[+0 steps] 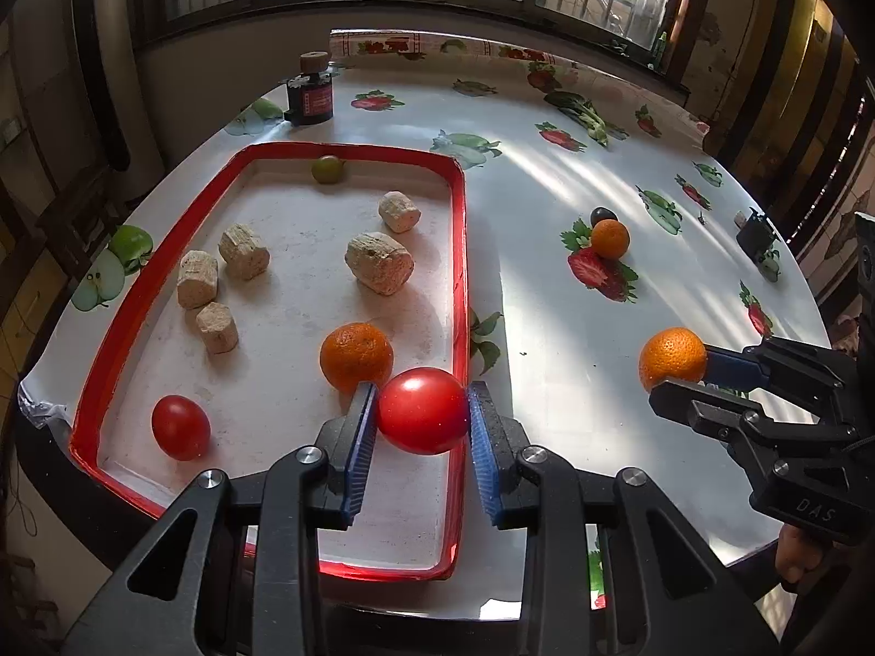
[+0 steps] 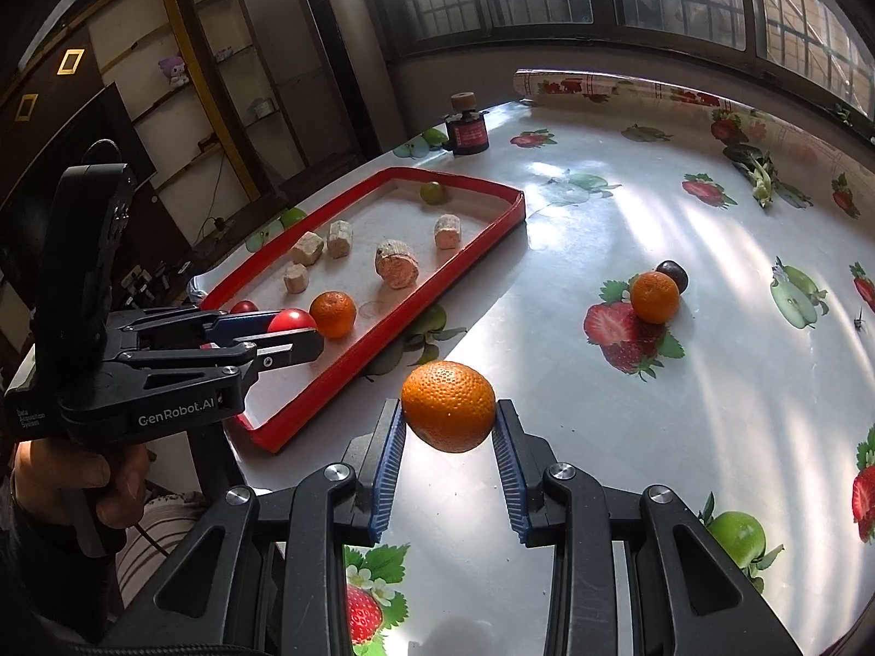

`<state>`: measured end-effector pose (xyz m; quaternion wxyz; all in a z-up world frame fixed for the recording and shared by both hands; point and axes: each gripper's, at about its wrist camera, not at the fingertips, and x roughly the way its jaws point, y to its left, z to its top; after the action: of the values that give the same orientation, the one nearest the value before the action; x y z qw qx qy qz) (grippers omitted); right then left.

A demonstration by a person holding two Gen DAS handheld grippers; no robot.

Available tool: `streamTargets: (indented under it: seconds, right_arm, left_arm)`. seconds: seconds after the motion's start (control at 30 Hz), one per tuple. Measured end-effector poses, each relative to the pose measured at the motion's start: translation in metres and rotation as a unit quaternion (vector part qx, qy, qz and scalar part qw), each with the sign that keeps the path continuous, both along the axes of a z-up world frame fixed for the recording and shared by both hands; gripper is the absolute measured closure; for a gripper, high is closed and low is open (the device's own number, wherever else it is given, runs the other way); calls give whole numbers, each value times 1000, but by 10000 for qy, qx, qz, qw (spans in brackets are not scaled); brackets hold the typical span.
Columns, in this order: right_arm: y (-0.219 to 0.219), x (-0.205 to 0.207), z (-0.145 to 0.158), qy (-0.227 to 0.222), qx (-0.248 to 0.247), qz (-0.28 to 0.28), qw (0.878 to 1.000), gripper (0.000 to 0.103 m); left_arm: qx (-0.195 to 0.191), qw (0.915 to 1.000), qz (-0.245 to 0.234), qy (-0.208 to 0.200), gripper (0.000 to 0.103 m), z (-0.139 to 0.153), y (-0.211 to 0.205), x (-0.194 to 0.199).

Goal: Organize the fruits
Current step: 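Carry the tomato toward the tray with the left tool while the right carries the orange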

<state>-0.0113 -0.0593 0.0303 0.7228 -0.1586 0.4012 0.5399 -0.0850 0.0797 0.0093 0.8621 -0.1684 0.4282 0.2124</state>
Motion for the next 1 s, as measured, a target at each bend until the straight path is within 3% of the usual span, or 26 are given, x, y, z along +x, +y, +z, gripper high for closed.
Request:
streamTargets:
  seconds: [0.73, 1.0]
  right_arm:
    - [51, 18, -4, 106, -20, 131, 9999, 70]
    - [83, 29, -2, 99, 24, 195, 9998, 70]
  left_arm:
    - [-292, 9959, 846, -167, 73, 3, 74, -45]
    - [-196, 9962, 831, -186, 73, 9, 96, -26]
